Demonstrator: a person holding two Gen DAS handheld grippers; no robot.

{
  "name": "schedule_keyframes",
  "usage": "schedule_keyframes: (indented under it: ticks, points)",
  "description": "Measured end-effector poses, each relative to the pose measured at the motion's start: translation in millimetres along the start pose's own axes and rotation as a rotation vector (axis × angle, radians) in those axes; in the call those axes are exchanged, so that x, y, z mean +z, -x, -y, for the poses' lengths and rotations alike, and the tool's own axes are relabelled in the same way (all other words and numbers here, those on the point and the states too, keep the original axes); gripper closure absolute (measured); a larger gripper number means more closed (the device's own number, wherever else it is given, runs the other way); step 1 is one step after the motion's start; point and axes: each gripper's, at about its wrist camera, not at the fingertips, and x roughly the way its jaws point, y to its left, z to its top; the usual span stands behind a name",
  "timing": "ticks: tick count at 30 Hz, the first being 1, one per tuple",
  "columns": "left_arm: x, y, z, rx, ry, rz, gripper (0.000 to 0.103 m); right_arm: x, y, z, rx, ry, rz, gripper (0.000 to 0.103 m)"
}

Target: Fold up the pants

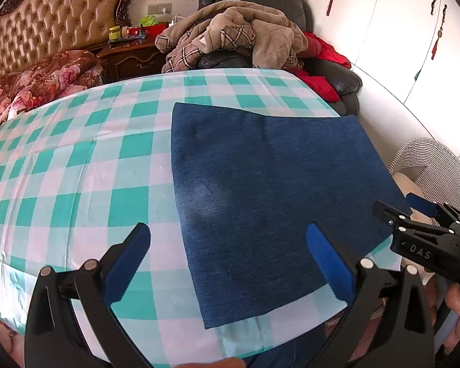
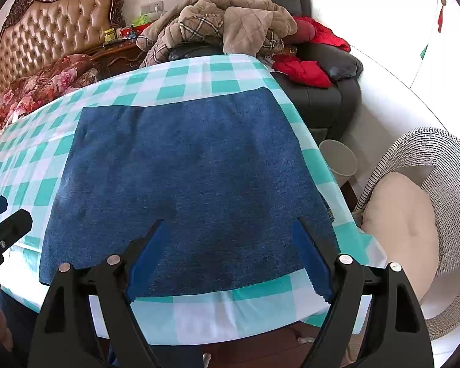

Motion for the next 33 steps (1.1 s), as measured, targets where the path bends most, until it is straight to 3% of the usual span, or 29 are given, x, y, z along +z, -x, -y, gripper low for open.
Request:
schedule_keyframes:
  ticks: [33]
  points:
    - [4.0,-3.9,6.3,-0.010,-0.018,-0.005,0.001,1.9,-2.8,-0.8,0.010,-0.008,0.001,0.024]
